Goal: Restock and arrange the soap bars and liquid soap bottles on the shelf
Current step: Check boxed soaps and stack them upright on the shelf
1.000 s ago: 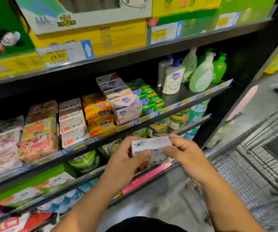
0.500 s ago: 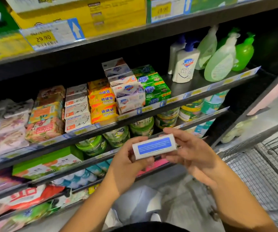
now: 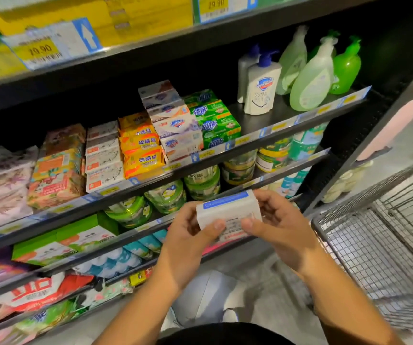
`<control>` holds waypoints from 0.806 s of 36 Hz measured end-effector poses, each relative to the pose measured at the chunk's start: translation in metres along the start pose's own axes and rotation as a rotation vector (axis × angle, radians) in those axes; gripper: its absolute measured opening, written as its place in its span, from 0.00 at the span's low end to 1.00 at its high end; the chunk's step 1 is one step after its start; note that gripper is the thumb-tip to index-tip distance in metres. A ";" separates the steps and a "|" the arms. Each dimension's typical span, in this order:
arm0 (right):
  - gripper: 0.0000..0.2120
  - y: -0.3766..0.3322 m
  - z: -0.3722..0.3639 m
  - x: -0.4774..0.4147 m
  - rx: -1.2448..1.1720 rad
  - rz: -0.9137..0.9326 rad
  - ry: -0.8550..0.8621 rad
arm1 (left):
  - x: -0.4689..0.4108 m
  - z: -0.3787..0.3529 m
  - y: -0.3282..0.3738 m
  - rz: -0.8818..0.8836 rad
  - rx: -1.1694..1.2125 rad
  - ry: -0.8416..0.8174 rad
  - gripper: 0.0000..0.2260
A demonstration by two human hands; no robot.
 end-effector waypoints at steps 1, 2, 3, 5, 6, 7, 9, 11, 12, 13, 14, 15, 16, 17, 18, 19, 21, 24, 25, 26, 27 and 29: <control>0.24 0.003 0.001 0.003 -0.012 -0.002 0.010 | 0.000 0.002 0.003 -0.020 -0.008 0.024 0.18; 0.28 0.009 0.002 0.005 -0.019 -0.016 0.016 | 0.000 0.005 0.007 -0.047 -0.026 0.048 0.22; 0.32 0.013 0.000 0.008 -0.025 -0.032 0.013 | 0.000 0.006 0.012 -0.081 -0.054 0.063 0.25; 0.35 0.022 -0.007 0.014 0.025 -0.065 -0.019 | 0.001 0.006 0.020 -0.134 -0.102 0.066 0.28; 0.34 0.027 -0.013 0.018 0.088 -0.080 -0.033 | 0.002 0.003 0.023 -0.148 -0.123 0.050 0.30; 0.34 0.031 -0.020 0.021 0.135 -0.093 -0.051 | 0.003 -0.001 0.025 -0.161 -0.149 0.027 0.31; 0.33 0.040 -0.035 0.027 0.085 -0.114 -0.091 | 0.008 -0.013 0.028 -0.195 -0.234 -0.048 0.31; 0.32 0.047 -0.043 0.032 -0.023 -0.123 -0.103 | 0.015 -0.026 0.029 -0.234 -0.332 -0.128 0.30; 0.30 0.051 -0.039 0.033 -0.028 -0.124 -0.075 | 0.018 -0.030 0.028 -0.244 -0.365 -0.145 0.30; 0.30 0.052 -0.032 0.035 -0.005 -0.123 -0.042 | 0.020 -0.033 0.028 -0.242 -0.381 -0.152 0.30; 0.31 0.050 -0.025 0.036 0.025 -0.110 -0.026 | 0.021 -0.033 0.027 -0.233 -0.385 -0.148 0.30; 0.34 0.045 -0.019 0.037 0.059 -0.103 -0.020 | 0.022 -0.031 0.028 -0.229 -0.380 -0.143 0.30; 0.37 0.043 -0.012 0.037 0.102 -0.103 -0.014 | 0.022 -0.029 0.030 -0.234 -0.380 -0.136 0.30; 0.39 0.038 -0.004 0.039 0.142 -0.101 -0.007 | 0.021 -0.026 0.033 -0.248 -0.395 -0.127 0.30; 0.41 0.034 0.004 0.040 0.172 -0.101 0.013 | 0.020 -0.022 0.035 -0.266 -0.420 -0.119 0.30; 0.43 0.030 0.013 0.040 0.188 -0.097 0.035 | 0.019 -0.019 0.038 -0.282 -0.444 -0.111 0.30; 0.46 0.019 0.031 0.041 0.145 -0.075 0.088 | 0.019 -0.017 0.040 -0.293 -0.467 -0.120 0.29; 0.43 -0.007 0.044 0.045 0.081 -0.015 0.139 | 0.022 -0.022 0.029 -0.268 -0.476 -0.169 0.29; 0.42 -0.017 0.045 0.046 0.076 0.018 0.144 | 0.023 -0.024 0.024 -0.253 -0.479 -0.180 0.30; 0.42 -0.025 0.044 0.046 0.070 0.056 0.150 | 0.023 -0.027 0.018 -0.237 -0.487 -0.196 0.30; 0.42 -0.033 0.041 0.048 0.068 0.091 0.161 | 0.024 -0.031 0.013 -0.210 -0.501 -0.225 0.31; 0.39 -0.047 0.028 0.051 0.156 0.163 0.165 | 0.027 -0.043 0.005 -0.169 -0.534 -0.302 0.31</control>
Point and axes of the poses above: each hand's wrist, its own x-axis away from the middle knuckle, its own z-axis out of the back of the hand, y = z × x, the point moved 9 cm from there along -x, towards the middle knuckle, and after that the axes turned 2 degrees about -z, right-handed, at the moved point
